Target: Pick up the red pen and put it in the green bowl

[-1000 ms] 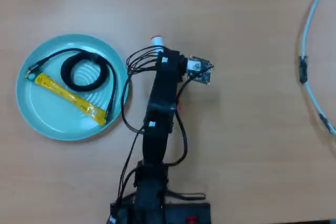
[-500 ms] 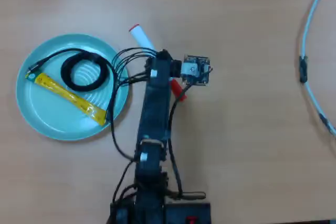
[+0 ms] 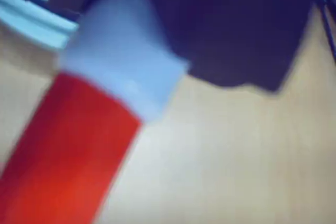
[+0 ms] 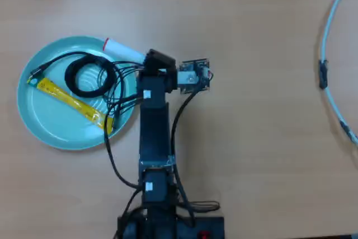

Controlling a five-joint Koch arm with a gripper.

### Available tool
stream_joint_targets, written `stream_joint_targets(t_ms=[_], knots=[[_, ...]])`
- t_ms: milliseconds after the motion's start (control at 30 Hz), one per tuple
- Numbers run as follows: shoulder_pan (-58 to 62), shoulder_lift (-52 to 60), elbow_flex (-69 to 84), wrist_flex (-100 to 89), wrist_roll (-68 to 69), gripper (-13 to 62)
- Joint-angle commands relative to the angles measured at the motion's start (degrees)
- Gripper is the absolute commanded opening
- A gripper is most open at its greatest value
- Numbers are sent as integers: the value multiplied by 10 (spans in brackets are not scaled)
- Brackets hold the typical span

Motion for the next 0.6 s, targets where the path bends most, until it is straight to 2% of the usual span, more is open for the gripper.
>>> stream_joint_targets(t_ms=[0, 300, 567], knots=[[-20, 47, -22, -45, -30, -62], [-127, 40, -10, -51, -120, -62], [-223, 40, 92, -125, -134, -61]])
